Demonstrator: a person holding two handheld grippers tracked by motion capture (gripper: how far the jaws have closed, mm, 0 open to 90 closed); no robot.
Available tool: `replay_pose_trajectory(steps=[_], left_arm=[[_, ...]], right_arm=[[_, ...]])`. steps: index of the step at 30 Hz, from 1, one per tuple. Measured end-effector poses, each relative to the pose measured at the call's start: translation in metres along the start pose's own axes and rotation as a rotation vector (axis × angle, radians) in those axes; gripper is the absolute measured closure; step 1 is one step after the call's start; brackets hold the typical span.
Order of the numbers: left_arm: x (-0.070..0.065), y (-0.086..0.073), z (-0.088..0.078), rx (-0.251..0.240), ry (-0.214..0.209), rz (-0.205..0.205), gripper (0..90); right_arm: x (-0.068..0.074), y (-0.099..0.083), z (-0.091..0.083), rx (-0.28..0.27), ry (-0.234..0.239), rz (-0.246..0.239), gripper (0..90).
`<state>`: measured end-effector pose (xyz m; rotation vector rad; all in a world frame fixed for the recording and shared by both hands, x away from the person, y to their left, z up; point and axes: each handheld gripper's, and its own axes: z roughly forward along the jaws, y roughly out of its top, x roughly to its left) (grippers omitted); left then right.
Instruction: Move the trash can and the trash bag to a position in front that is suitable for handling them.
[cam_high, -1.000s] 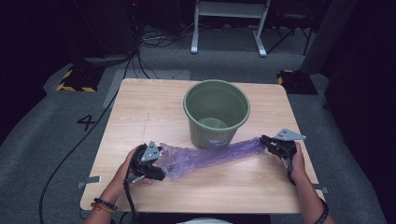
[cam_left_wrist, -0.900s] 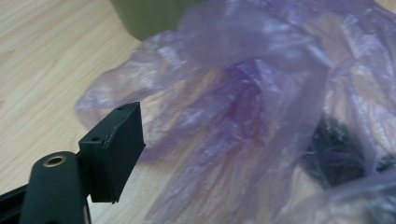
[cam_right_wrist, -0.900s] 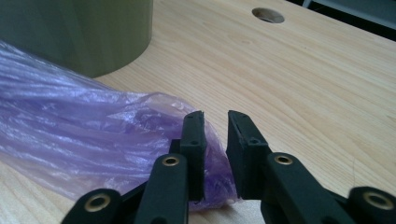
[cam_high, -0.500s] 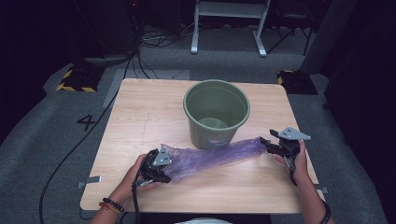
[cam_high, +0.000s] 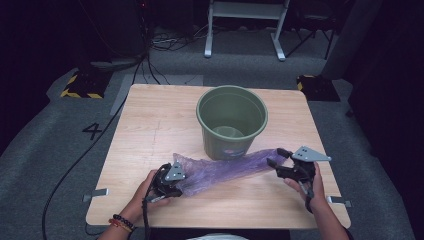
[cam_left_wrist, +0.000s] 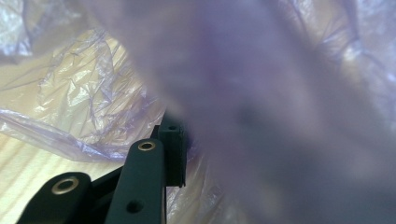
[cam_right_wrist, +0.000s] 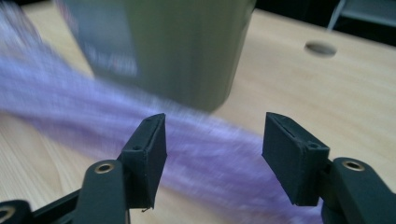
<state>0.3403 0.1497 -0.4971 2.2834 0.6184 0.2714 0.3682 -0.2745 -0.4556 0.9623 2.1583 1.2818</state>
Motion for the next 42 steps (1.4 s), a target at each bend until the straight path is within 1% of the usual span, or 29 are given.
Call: replay_pose_trajectory(steps=[2, 3, 4, 6, 7, 10, 12, 13, 15, 16, 17, 18, 20, 21, 22, 24, 25, 27, 29, 30, 31, 32, 33, 36, 37, 38, 40, 41, 42], left_arm=[[-0.002, 0.000, 0.001, -0.005, -0.005, -0.005, 63.5], [-0.003, 0.001, 0.002, -0.008, -0.007, -0.004, 63.2], [-0.003, 0.001, 0.002, -0.008, -0.007, -0.004, 63.0], [-0.004, 0.001, 0.003, -0.013, -0.009, -0.010, 62.2], [-0.005, 0.001, 0.004, -0.018, -0.011, -0.010, 61.8], [-0.006, 0.002, 0.006, -0.027, -0.012, -0.014, 59.2], [-0.006, 0.003, 0.007, -0.028, -0.014, -0.012, 58.8], [-0.007, 0.004, 0.008, -0.030, -0.015, -0.008, 58.1], [-0.008, 0.004, 0.009, -0.028, -0.017, -0.006, 55.4], [-0.008, 0.005, 0.010, -0.026, -0.018, -0.004, 51.1], [-0.008, 0.005, 0.010, -0.023, -0.022, -0.005, 51.1], [-0.010, 0.006, 0.009, -0.020, 0.009, 0.015, 40.5], [-0.011, 0.006, 0.003, -0.057, 0.020, 0.028, 33.0], [-0.011, 0.006, 0.003, -0.057, 0.020, 0.028, 30.1], [-0.010, 0.005, -0.005, -0.090, 0.026, 0.015, 27.6], [-0.008, 0.005, -0.009, -0.098, 0.029, 0.010, 25.4], [-0.006, 0.004, -0.017, -0.116, 0.030, 0.000, 21.9], [-0.006, 0.004, -0.023, -0.116, 0.042, 0.012, 19.8], [-0.005, 0.003, -0.026, -0.116, 0.047, 0.016, 19.2], [-0.003, 0.002, -0.029, -0.119, 0.049, 0.009, 19.3], [-0.001, 0.001, -0.031, -0.116, 0.048, 0.006, 19.3], [0.004, -0.002, -0.034, -0.109, 0.059, -0.002, 19.3], [0.007, -0.003, -0.035, -0.109, 0.064, -0.012, 19.3], [0.012, -0.006, -0.037, -0.109, 0.081, -0.027, 20.1], [0.016, -0.007, -0.037, -0.106, 0.096, -0.042, 20.7], [0.022, -0.009, -0.035, -0.115, 0.107, -0.080, 21.9], [0.027, -0.008, -0.030, -0.115, 0.096, -0.109, 26.2], [0.028, -0.006, -0.027, -0.112, 0.090, -0.106, 27.4], [0.029, -0.004, -0.024, -0.115, 0.071, -0.107, 28.1]], right_arm=[[0.006, -0.005, 0.007, 0.039, -0.023, -0.013, 37.3], [0.006, -0.007, 0.010, 0.053, -0.036, -0.004, 36.2], [0.006, -0.007, 0.010, 0.053, -0.036, -0.004, 36.2], [0.003, -0.012, 0.015, 0.074, -0.074, 0.027, 33.5], [-0.003, -0.016, 0.019, 0.078, -0.115, 0.073, 32.0], [-0.010, -0.019, 0.023, 0.094, -0.166, 0.111, 31.5], [-0.011, -0.020, 0.024, 0.097, -0.176, 0.116, 31.5], [-0.015, -0.021, 0.027, 0.107, -0.177, 0.140, 31.5], [-0.019, -0.021, 0.030, 0.120, -0.187, 0.136, 31.9], [-0.022, -0.021, 0.032, 0.130, -0.189, 0.132, 36.6], [-0.022, -0.021, 0.032, 0.130, -0.189, 0.132, 36.6], [-0.027, -0.021, 0.035, 0.137, -0.191, 0.144, 43.1], [-0.031, -0.021, 0.037, 0.149, -0.179, 0.140, 48.5], [-0.033, -0.021, 0.038, 0.152, -0.186, 0.134, 49.4], [-0.035, -0.022, 0.039, 0.157, -0.201, 0.133, 50.8], [-0.038, -0.022, 0.040, 0.163, -0.199, 0.134, 51.5], [-0.043, -0.023, 0.043, 0.175, -0.218, 0.118, 51.4], [-0.048, -0.025, 0.046, 0.186, -0.232, 0.113, 50.7], [-0.054, -0.026, 0.047, 0.188, -0.236, 0.113, 48.9], [-0.056, -0.027, 0.048, 0.184, -0.248, 0.097, 47.1], [-0.056, -0.027, 0.048, 0.184, -0.248, 0.097, 47.1], [-0.062, -0.028, 0.048, 0.182, -0.249, 0.093, 46.0], [-0.066, -0.028, 0.048, 0.173, -0.253, 0.105, 45.6], [-0.072, -0.028, 0.048, 0.170, -0.252, 0.099, 44.3], [-0.077, -0.028, 0.049, 0.170, -0.248, 0.097, 42.4], [-0.079, -0.027, 0.049, 0.172, -0.246, 0.093, 41.5], [-0.082, -0.026, 0.049, 0.170, -0.233, 0.090, 38.6], [-0.082, -0.024, 0.048, 0.163, -0.227, 0.090, 37.5], [-0.082, -0.022, 0.047, 0.157, -0.224, 0.084, 36.9]])
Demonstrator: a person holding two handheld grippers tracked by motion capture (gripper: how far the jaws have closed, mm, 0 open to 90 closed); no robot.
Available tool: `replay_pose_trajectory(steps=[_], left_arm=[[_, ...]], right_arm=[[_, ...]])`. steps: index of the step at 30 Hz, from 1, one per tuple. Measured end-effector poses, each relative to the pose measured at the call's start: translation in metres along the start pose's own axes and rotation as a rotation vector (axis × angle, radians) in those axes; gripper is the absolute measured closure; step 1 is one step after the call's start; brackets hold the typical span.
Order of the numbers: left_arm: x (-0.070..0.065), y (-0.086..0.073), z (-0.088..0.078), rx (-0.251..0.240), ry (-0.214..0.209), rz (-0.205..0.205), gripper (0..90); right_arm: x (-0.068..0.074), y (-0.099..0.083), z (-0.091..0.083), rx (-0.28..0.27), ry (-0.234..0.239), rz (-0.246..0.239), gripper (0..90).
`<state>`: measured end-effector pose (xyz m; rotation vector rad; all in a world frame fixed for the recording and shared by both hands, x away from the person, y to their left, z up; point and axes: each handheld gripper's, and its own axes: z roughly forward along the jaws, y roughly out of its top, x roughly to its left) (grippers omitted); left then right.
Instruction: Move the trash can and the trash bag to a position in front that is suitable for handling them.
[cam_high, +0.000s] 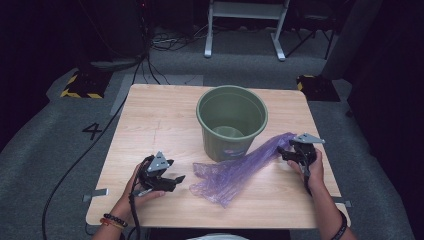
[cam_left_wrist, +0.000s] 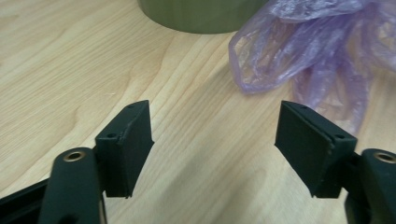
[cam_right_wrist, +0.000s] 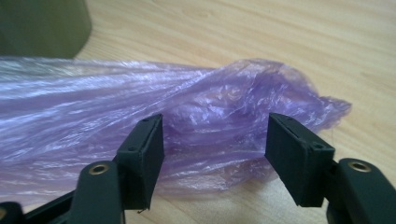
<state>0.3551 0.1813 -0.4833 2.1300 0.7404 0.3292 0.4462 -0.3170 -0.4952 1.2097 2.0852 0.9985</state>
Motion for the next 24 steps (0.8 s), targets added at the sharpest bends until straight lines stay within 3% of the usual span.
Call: replay_pose_trajectory(steps=[4, 9, 13, 17, 22, 24], left_arm=[[-0.002, 0.009, 0.009, -0.009, -0.043, 0.014, 29.2], [-0.004, 0.013, 0.012, -0.020, -0.080, 0.027, 29.4], [-0.005, 0.016, 0.018, -0.028, -0.163, 0.040, 30.4], [-0.008, 0.023, 0.026, -0.029, -0.190, 0.043, 30.5], [-0.019, 0.029, 0.043, 0.015, -0.229, 0.071, 30.5], [-0.023, 0.031, 0.050, 0.032, -0.245, 0.075, 30.5]], right_arm=[[0.004, 0.005, -0.012, -0.030, 0.021, -0.024, 33.5], [0.010, 0.010, -0.026, -0.075, 0.038, -0.002, 32.4], [0.012, 0.011, -0.032, -0.093, 0.039, 0.012, 31.1], [0.015, 0.015, -0.028, -0.097, 0.033, 0.047, 30.0], [0.017, 0.019, -0.021, -0.083, 0.027, 0.045, 26.9], [0.017, 0.024, -0.018, -0.073, -0.005, 0.024, 24.9]])
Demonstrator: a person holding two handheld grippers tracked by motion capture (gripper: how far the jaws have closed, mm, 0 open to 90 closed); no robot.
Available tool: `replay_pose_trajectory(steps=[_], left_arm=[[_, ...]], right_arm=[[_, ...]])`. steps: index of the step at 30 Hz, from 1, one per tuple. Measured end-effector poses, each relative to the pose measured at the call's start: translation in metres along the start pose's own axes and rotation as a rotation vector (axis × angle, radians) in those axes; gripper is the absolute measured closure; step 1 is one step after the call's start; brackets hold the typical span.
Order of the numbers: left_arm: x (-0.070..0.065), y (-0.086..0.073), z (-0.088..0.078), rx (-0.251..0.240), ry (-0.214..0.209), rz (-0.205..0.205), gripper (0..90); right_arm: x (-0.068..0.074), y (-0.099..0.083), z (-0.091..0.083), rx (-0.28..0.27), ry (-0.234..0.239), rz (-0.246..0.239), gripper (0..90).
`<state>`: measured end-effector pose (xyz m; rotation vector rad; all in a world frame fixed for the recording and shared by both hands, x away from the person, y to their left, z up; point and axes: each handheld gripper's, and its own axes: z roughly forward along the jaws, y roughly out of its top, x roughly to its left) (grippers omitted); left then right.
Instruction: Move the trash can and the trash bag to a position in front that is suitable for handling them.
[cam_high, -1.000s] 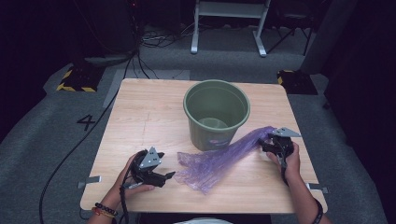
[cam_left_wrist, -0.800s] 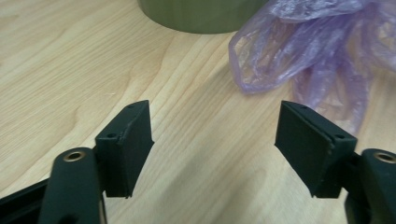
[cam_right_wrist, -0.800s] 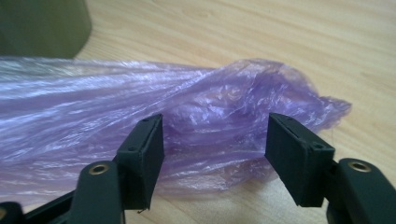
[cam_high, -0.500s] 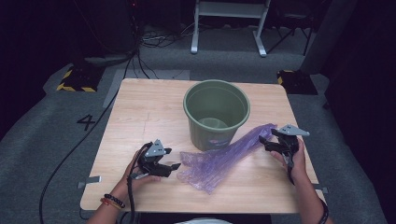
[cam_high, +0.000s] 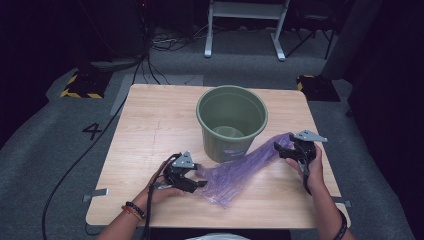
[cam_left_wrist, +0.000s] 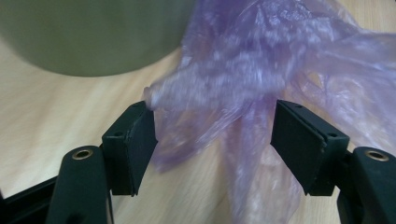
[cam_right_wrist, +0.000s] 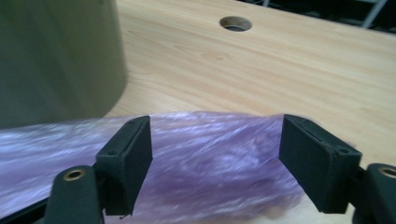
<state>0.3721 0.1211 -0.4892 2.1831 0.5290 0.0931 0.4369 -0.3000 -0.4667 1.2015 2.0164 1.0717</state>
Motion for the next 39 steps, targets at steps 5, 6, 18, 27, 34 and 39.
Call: replay_pose_trajectory(steps=[5, 6, 18, 27, 34, 39], left_arm=[[-0.007, 0.002, 0.015, 0.033, -0.007, 0.020, 30.5], [-0.008, 0.002, 0.018, 0.042, -0.012, 0.025, 30.5], [-0.020, 0.001, 0.026, 0.068, 0.000, 0.078, 29.9], [-0.029, 0.002, 0.029, 0.075, -0.023, 0.118, 29.4], [-0.029, 0.002, 0.029, 0.070, -0.048, 0.104, 27.1], [-0.027, 0.001, 0.026, 0.067, -0.029, 0.087, 18.4]], right_arm=[[-0.002, 0.002, 0.003, 0.007, -0.013, 0.024, 24.0], [-0.002, 0.001, 0.004, 0.017, -0.030, 0.029, 23.8], [-0.007, -0.008, 0.021, 0.106, -0.099, 0.133, 23.9], [-0.006, -0.011, 0.035, 0.119, -0.040, 0.181, 27.8], [0.003, -0.009, 0.044, 0.140, -0.013, 0.133, 36.4], [0.012, -0.009, 0.049, 0.150, 0.015, 0.057, 51.1]])
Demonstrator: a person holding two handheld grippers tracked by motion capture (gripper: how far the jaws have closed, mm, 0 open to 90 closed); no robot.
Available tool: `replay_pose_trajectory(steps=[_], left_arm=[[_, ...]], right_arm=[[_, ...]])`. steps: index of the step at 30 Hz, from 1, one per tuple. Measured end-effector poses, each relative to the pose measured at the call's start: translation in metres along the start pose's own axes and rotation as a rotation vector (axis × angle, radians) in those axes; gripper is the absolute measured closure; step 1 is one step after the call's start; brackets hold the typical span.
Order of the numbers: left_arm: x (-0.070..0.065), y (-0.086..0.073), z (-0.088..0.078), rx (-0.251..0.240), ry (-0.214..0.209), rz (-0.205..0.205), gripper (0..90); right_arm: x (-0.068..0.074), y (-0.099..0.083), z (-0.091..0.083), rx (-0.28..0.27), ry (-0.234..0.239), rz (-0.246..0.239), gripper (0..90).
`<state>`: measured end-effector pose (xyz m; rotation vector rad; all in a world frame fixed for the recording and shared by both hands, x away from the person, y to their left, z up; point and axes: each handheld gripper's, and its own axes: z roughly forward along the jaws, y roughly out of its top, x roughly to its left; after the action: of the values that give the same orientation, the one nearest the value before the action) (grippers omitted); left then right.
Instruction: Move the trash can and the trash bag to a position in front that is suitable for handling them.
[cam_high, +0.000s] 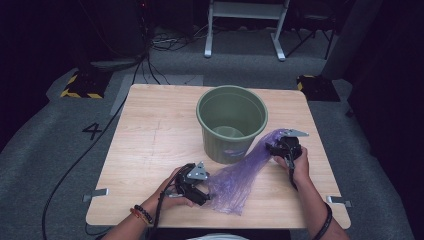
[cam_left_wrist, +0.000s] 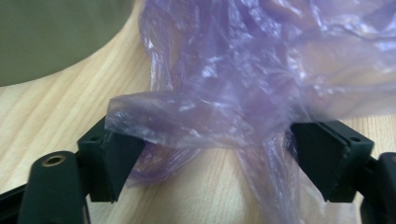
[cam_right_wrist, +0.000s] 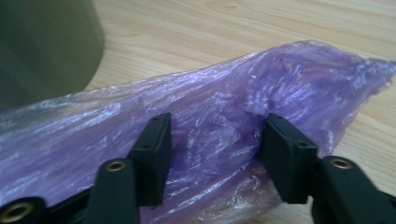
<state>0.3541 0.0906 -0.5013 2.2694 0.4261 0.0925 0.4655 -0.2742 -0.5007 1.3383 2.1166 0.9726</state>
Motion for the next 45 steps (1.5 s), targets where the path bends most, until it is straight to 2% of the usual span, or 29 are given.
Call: replay_pose_trajectory(steps=[3, 4, 6, 7, 9, 10, 11, 14, 17, 18, 20, 24, 26, 28, 31, 33, 36, 41, 45], left_arm=[[0.002, -0.001, -0.008, -0.024, 0.023, -0.015, 16.5], [0.003, -0.002, -0.013, -0.030, 0.037, -0.020, 16.2], [0.005, -0.004, -0.022, -0.055, 0.051, -0.033, 16.2], [0.009, -0.008, -0.031, -0.077, 0.082, -0.043, 15.6], [0.012, -0.010, -0.035, -0.081, 0.097, -0.056, 15.7], [0.018, -0.015, -0.045, -0.091, 0.130, -0.076, 15.6], [0.018, -0.015, -0.045, -0.091, 0.130, -0.076, 15.6], [0.028, -0.021, -0.056, -0.086, 0.177, -0.105, 15.7], [0.039, -0.029, -0.063, -0.090, 0.216, -0.152, 15.7], [0.044, -0.032, -0.064, -0.078, 0.234, -0.170, 15.7], [0.046, -0.033, -0.064, -0.073, 0.229, -0.183, 15.8], [0.052, -0.036, -0.061, -0.028, 0.233, -0.195, 16.1], [0.053, -0.038, -0.061, -0.032, 0.230, -0.201, 16.1], [0.054, -0.038, -0.061, -0.030, 0.229, -0.200, 16.0], [0.055, -0.040, -0.059, -0.009, 0.230, -0.196, 16.1], [0.056, -0.041, -0.056, 0.024, 0.239, -0.190, 16.8], [0.058, -0.042, -0.055, 0.036, 0.246, -0.194, 17.5], [0.061, -0.046, -0.055, 0.015, 0.269, -0.214, 18.5], [0.062, -0.046, -0.054, 0.003, 0.265, -0.226, 15.4]], right_arm=[[0.002, 0.000, 0.000, -0.007, 0.026, -0.022, 57.3], [0.002, 0.000, 0.000, -0.012, 0.041, -0.030, 63.6], [0.001, -0.001, 0.000, -0.013, 0.044, -0.031, 65.6], [0.000, -0.001, 0.000, -0.018, 0.051, -0.036, 71.7], [-0.001, -0.002, -0.001, -0.021, 0.058, -0.037, 73.7], [-0.001, -0.002, -0.001, -0.023, 0.068, -0.046, 77.5], [-0.001, -0.002, -0.001, -0.023, 0.068, -0.046, 77.5], [0.001, -0.003, -0.002, -0.030, 0.091, -0.066, 80.9], [0.000, -0.003, -0.003, -0.039, 0.096, -0.064, 81.5], [0.000, -0.003, -0.004, -0.046, 0.100, -0.064, 82.3], [0.000, -0.003, -0.005, -0.050, 0.099, -0.068, 82.5], [0.001, -0.003, -0.008, -0.067, 0.099, -0.077, 83.3], [0.000, -0.003, -0.009, -0.075, 0.102, -0.076, 83.3], [-0.001, -0.004, -0.010, -0.079, 0.100, -0.073, 83.3], [-0.004, -0.004, -0.011, -0.086, 0.095, -0.069, 83.3], [-0.007, -0.004, -0.013, -0.093, 0.090, -0.069, 83.3], [-0.010, -0.005, -0.015, -0.098, 0.089, -0.068, 83.3], [-0.014, -0.006, -0.018, -0.114, 0.093, -0.066, 83.3], [-0.016, -0.005, -0.020, -0.128, 0.093, -0.068, 83.3]])
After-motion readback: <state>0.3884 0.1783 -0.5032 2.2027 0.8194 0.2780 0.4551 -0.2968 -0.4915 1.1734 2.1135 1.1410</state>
